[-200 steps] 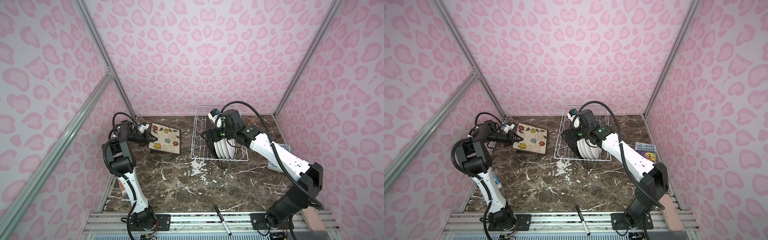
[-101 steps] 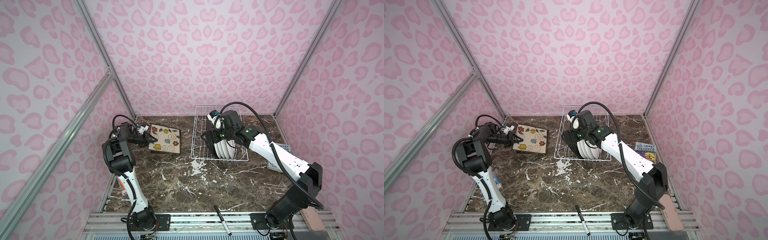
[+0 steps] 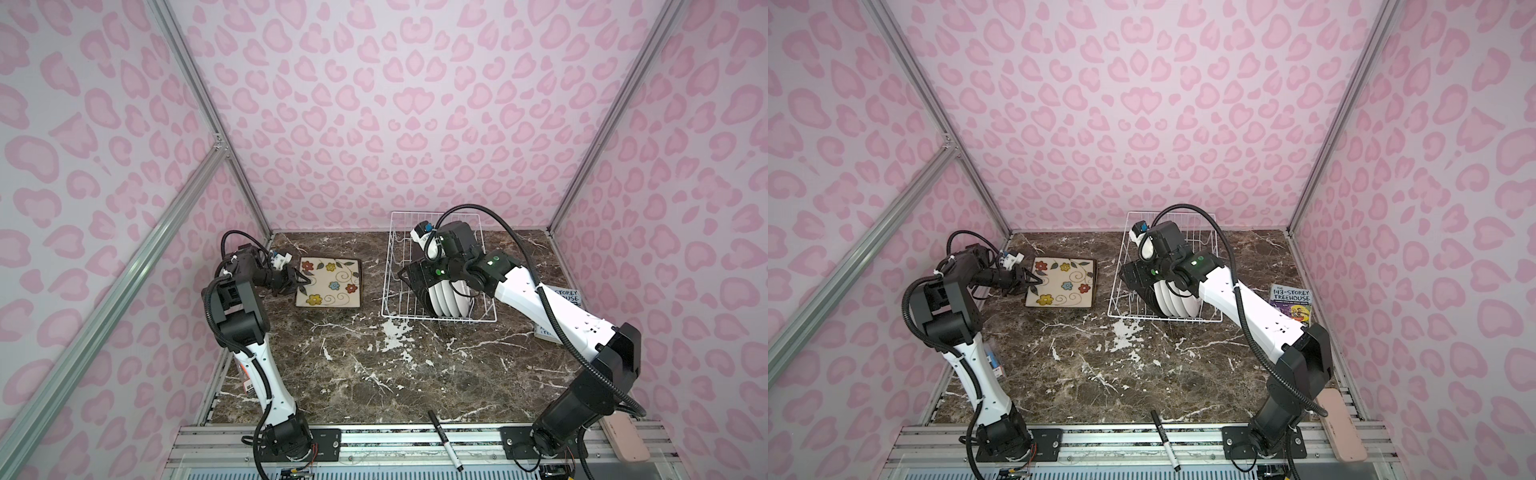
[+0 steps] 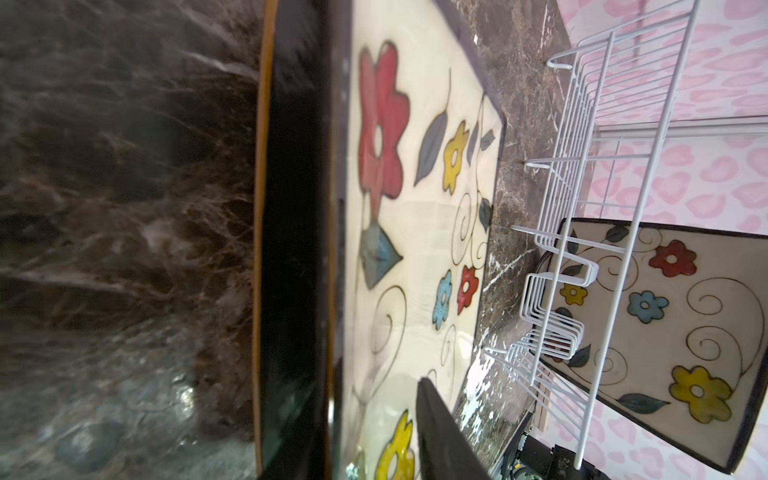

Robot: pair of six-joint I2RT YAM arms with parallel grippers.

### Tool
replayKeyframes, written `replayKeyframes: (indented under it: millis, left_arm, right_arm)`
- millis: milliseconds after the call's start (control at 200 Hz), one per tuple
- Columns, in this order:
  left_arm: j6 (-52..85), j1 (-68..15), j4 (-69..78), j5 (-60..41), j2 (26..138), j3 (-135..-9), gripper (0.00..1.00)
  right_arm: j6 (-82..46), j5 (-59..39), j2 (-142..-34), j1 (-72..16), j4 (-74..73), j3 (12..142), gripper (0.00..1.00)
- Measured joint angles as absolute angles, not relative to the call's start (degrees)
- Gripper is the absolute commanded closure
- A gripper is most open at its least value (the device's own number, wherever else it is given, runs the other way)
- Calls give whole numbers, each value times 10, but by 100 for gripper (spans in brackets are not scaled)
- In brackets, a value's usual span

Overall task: Unload the plates from the dish rack
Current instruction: 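Lower the cream flowered plate flat onto the dark plates with the left gripper, then open the left gripper and lift it off the cream plate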

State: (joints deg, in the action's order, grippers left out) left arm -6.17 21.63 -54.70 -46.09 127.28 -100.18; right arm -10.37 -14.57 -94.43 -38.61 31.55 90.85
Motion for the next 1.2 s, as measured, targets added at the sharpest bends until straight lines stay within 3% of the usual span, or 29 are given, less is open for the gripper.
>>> replayKeyframes:
  millis: [800,945,1200]
  left_arm:
    - [3,234,-494,-405,1266,-990,56]
    - [25,234,-479,-405,1235,-984,50]
    - [62,234,-450,-387,1149,-977,25]
  right_arm:
    - [-104,-135,-940,-387,316,903,1]
    - [-103,-135,-940,-387,315,903,1]
    - [-104,-114,-941,-387,312,904,1]
